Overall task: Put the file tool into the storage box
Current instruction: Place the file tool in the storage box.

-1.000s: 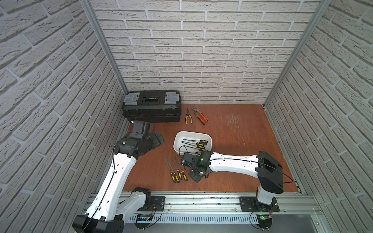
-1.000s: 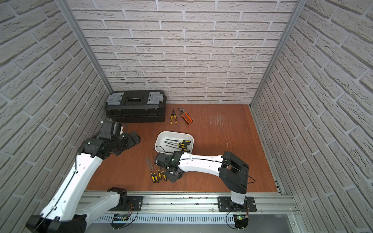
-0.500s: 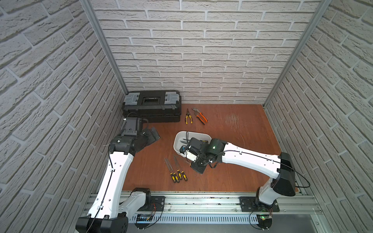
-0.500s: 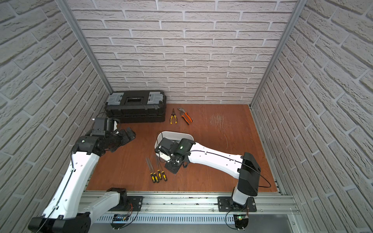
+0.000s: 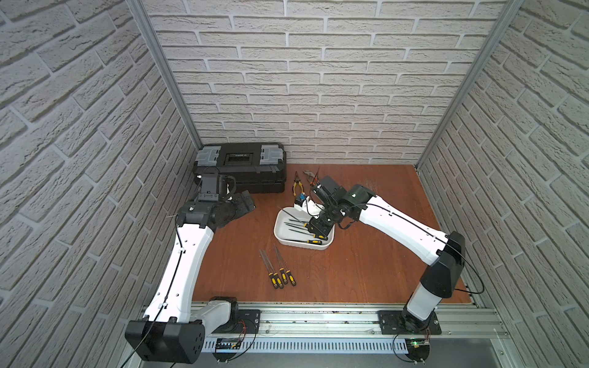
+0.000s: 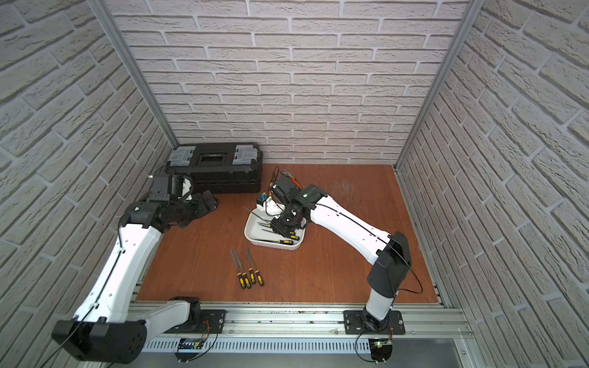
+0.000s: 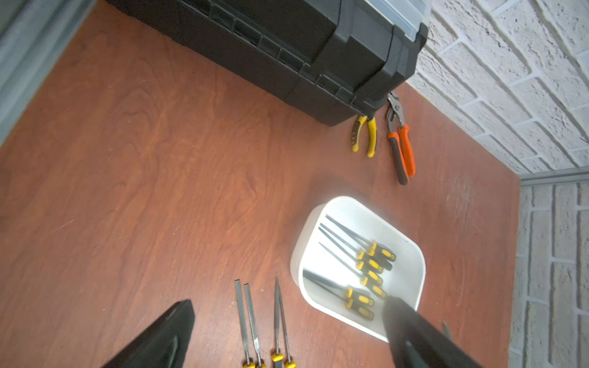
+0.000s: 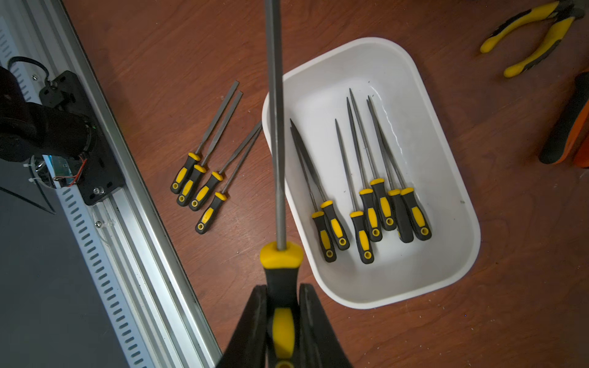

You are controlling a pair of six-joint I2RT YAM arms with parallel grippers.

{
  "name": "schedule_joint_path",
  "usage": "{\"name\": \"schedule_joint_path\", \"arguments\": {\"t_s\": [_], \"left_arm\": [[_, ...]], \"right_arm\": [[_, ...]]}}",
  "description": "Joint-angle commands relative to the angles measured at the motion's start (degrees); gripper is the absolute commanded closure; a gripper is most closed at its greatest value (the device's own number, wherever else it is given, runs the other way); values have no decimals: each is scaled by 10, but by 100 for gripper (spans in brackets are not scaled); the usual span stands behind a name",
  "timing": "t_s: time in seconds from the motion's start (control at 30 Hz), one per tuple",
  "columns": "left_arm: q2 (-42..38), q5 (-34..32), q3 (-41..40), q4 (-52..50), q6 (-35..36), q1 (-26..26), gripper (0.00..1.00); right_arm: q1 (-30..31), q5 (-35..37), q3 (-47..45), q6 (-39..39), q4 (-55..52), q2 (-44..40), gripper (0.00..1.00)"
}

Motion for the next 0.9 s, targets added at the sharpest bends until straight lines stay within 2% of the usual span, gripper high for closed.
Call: {"name": "schedule_joint_path", "arguments": {"t_s": [0.0,0.17,0.27,0.5,0.6,0.67,0.77,0.87], "left_arm": [[30,55,22,46,7,-3,2],[79,75,43,46,7,-24,2],[96,64,55,37,7,-39,2],[118,60,69,37,0,-52,2],[127,49,87,28,4,-58,2],[128,48,84,32,1,-62,2],[129,52,77,33,-6,-66,2],[124,44,70,22,-6,-69,2]], "right_arm": [[-26,-26,26,-56,-3,49,91],[-40,-11,60,-97,-14,114,91],[-41,4,60,-113,-14,156,91],[-42,3,42,-132,-9,192,90],[-40,-7,41,-136,-15,200,86],[-39,-6,41,-138,-17,202,79],[-38,0,41,-129,-19,201,58],[-38,7,38,-105,-9,186,43]]}}
